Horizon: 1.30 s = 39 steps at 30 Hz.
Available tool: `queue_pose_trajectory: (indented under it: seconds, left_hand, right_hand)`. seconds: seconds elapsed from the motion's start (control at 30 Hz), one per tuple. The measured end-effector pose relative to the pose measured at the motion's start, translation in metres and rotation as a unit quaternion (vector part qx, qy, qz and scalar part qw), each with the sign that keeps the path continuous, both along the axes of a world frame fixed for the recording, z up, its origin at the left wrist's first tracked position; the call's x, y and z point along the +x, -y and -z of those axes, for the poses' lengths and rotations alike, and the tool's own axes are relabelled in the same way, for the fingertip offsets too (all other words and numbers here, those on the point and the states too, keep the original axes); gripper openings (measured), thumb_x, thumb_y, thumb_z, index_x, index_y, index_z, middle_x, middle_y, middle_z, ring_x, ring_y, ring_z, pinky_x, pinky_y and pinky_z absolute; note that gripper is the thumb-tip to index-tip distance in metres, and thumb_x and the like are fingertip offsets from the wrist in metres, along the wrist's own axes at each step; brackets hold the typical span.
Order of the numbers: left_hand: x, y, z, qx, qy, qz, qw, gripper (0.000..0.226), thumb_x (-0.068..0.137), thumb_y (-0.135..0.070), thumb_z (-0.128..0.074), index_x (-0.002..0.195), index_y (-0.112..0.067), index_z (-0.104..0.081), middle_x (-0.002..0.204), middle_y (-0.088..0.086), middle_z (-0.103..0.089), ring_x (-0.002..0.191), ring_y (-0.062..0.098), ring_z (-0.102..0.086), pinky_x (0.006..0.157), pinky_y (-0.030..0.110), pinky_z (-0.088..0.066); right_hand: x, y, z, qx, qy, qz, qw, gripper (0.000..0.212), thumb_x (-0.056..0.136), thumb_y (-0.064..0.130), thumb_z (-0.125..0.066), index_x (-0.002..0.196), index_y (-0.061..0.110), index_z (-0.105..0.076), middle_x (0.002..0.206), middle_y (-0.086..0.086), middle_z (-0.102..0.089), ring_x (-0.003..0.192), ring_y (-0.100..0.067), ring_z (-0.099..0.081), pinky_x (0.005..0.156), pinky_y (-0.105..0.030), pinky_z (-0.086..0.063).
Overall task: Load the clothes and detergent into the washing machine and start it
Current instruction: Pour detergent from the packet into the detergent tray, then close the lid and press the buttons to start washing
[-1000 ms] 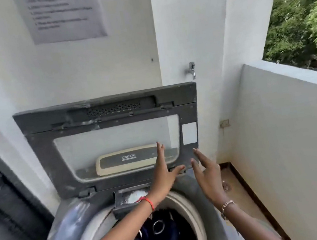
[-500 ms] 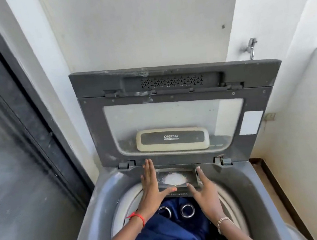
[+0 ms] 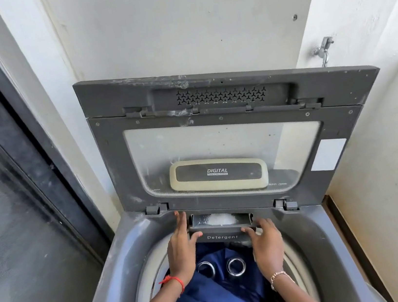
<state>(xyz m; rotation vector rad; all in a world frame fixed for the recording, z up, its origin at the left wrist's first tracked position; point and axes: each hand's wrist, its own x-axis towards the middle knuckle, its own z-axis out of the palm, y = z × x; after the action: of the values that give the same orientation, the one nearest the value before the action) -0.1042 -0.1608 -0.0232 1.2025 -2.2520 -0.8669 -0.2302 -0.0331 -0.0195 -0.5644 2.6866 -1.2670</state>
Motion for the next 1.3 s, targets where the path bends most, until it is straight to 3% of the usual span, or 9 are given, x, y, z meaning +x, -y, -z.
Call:
queue_pose_trajectory:
  seconds: [0.07, 0.17, 0.5, 0.67, 0.93, 1.1, 1.13, 1.2, 1.3]
  left_hand:
    - [-0.010, -0.003, -0.009, -0.031, 0.052, -0.041, 0.997, 0.062, 0.087, -0.028, -0.062, 0.142, -0.018, -0.035, 0.123, 0.010, -0.062, 0.099, 0.029, -0.064, 0.077, 0.038, -0.050]
    - [-0.022, -0.004, -0.019, -0.056, 0.099, -0.071, 0.991, 0.049, 0.090, -0.029, -0.058, 0.135, -0.020, -0.040, 0.092, 0.008, -0.072, 0.089, 0.028, -0.066, 0.066, 0.035, -0.045]
    - [-0.045, -0.001, -0.018, -0.100, 0.107, -0.087, 0.985, 0.031, 0.092, -0.003, -0.047, 0.117, -0.021, -0.052, 0.097, 0.000, -0.072, 0.091, 0.027, -0.067, 0.060, 0.030, -0.040]
    - [-0.033, 0.003, -0.012, -0.118, 0.086, -0.042, 0.988, 0.020, 0.089, -0.002, -0.051, 0.098, -0.015, -0.064, 0.089, 0.004, -0.073, 0.083, 0.034, -0.067, 0.060, 0.033, -0.045]
    - [-0.020, 0.007, -0.021, -0.088, 0.101, 0.039, 0.990, 0.023, 0.089, -0.013, -0.059, 0.112, -0.016, -0.060, 0.100, 0.007, -0.068, 0.097, 0.025, -0.064, 0.078, 0.035, -0.049]
    - [-0.007, 0.003, -0.050, -0.244, 0.078, 0.023, 0.966, 0.026, 0.085, -0.025, -0.066, 0.109, -0.015, -0.062, 0.076, 0.004, -0.072, 0.069, 0.020, -0.069, 0.057, 0.029, -0.052]
    - [-0.008, 0.004, -0.059, -0.307, 0.020, 0.030, 0.951, 0.029, 0.080, -0.023, -0.071, 0.106, -0.014, -0.061, 0.081, 0.005, -0.073, 0.072, 0.020, -0.070, 0.058, 0.029, -0.054]
    - [-0.018, 0.010, -0.084, -0.402, -0.096, 0.061, 0.909, 0.034, 0.083, -0.026, -0.064, 0.114, -0.014, -0.054, 0.118, 0.008, -0.066, 0.108, 0.024, -0.063, 0.090, 0.038, -0.051]
    - [-0.040, 0.022, -0.142, -0.461, -0.124, 0.094, 0.874, 0.054, 0.089, -0.038, -0.050, 0.135, -0.015, -0.036, 0.150, 0.006, -0.030, 0.141, 0.025, -0.021, 0.115, 0.045, -0.017]
  right_hand:
    - [-0.005, 0.009, -0.008, 0.040, -0.061, 0.014, 0.997, 0.029, 0.077, 0.022, -0.072, 0.098, 0.006, -0.060, 0.101, -0.006, -0.060, 0.096, -0.025, -0.055, 0.072, -0.032, -0.042]
    - [-0.012, 0.017, -0.015, 0.068, -0.082, 0.016, 0.994, 0.031, 0.074, 0.026, -0.074, 0.092, 0.010, -0.055, 0.095, -0.004, -0.059, 0.096, -0.025, -0.052, 0.070, -0.030, -0.039]
    - [-0.026, 0.028, -0.014, 0.104, -0.134, -0.028, 0.985, 0.027, 0.075, 0.018, -0.072, 0.068, 0.018, -0.046, 0.079, -0.007, -0.069, 0.085, -0.032, -0.061, 0.068, -0.035, -0.039]
    - [-0.030, 0.020, -0.019, 0.137, -0.066, -0.028, 0.988, 0.037, 0.084, 0.030, -0.062, 0.060, 0.022, -0.035, 0.082, -0.004, -0.068, 0.086, -0.029, -0.060, 0.067, -0.032, -0.034]
    - [-0.033, 0.005, -0.024, 0.158, 0.005, -0.097, 0.983, 0.010, 0.086, 0.017, -0.058, 0.085, 0.013, -0.049, 0.096, -0.008, -0.058, 0.094, -0.029, -0.057, 0.076, -0.033, -0.044]
    - [-0.035, 0.004, -0.044, 0.080, -0.034, -0.121, 0.989, 0.014, 0.085, 0.014, -0.057, 0.098, 0.010, -0.060, 0.099, -0.008, -0.067, 0.095, -0.028, -0.060, 0.077, -0.035, -0.048]
    - [-0.035, 0.005, -0.056, 0.042, -0.061, -0.121, 0.990, 0.014, 0.085, 0.015, -0.057, 0.097, 0.010, -0.062, 0.095, -0.008, -0.069, 0.093, -0.028, -0.062, 0.075, -0.036, -0.049]
    - [-0.035, 0.010, -0.092, -0.035, -0.120, -0.120, 0.985, 0.013, 0.087, 0.015, -0.057, 0.097, 0.010, -0.063, 0.089, -0.009, -0.071, 0.085, -0.027, -0.066, 0.070, -0.037, -0.051]
    - [-0.034, 0.019, -0.159, -0.163, -0.267, -0.114, 0.943, 0.010, 0.087, 0.013, -0.058, 0.095, 0.010, -0.064, 0.090, -0.008, -0.071, 0.078, -0.024, -0.065, 0.069, -0.033, -0.051]
